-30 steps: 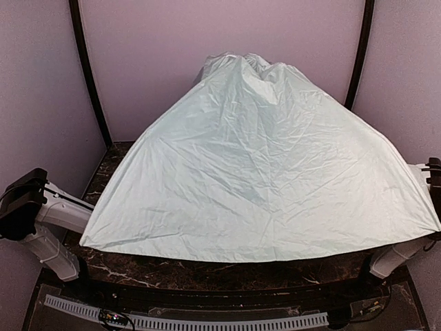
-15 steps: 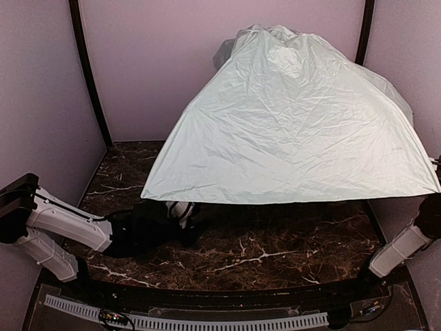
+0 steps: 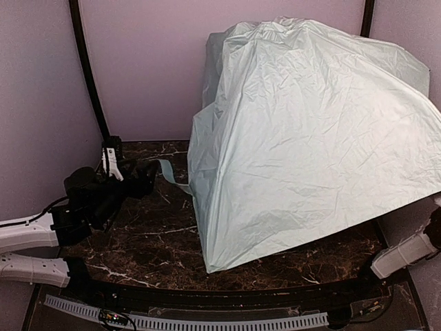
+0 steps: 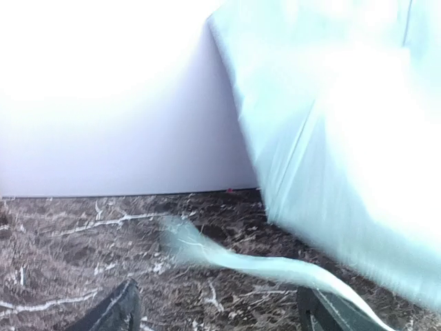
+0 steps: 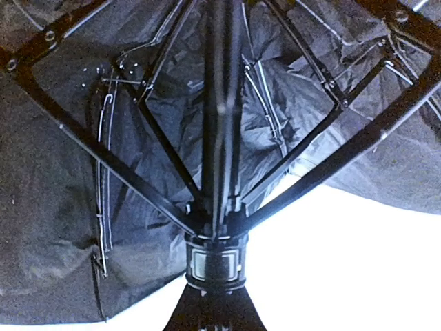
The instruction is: Put away the umbrella
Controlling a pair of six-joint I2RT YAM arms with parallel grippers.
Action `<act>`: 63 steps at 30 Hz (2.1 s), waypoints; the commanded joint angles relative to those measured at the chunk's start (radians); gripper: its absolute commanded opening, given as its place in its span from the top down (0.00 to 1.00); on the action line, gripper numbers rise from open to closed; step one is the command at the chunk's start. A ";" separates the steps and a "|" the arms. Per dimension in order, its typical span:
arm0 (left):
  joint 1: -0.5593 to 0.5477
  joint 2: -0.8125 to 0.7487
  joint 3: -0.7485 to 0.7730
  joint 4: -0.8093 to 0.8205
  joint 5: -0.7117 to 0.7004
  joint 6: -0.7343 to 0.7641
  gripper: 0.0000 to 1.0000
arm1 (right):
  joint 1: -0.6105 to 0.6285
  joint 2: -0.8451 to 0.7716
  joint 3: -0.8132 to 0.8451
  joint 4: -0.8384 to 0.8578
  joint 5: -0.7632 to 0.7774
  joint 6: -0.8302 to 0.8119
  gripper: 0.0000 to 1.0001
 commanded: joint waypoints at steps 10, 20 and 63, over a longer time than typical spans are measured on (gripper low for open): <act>0.002 0.180 0.291 -0.169 0.182 0.092 0.17 | 0.163 0.107 0.065 -0.740 -0.026 -0.442 1.00; 0.002 0.307 0.214 -0.127 0.225 0.044 0.17 | 0.251 0.327 0.135 -0.871 -0.005 -0.480 0.91; -0.071 0.582 0.394 -0.250 0.274 0.361 0.19 | 0.191 0.443 0.015 -0.506 -0.338 0.029 0.19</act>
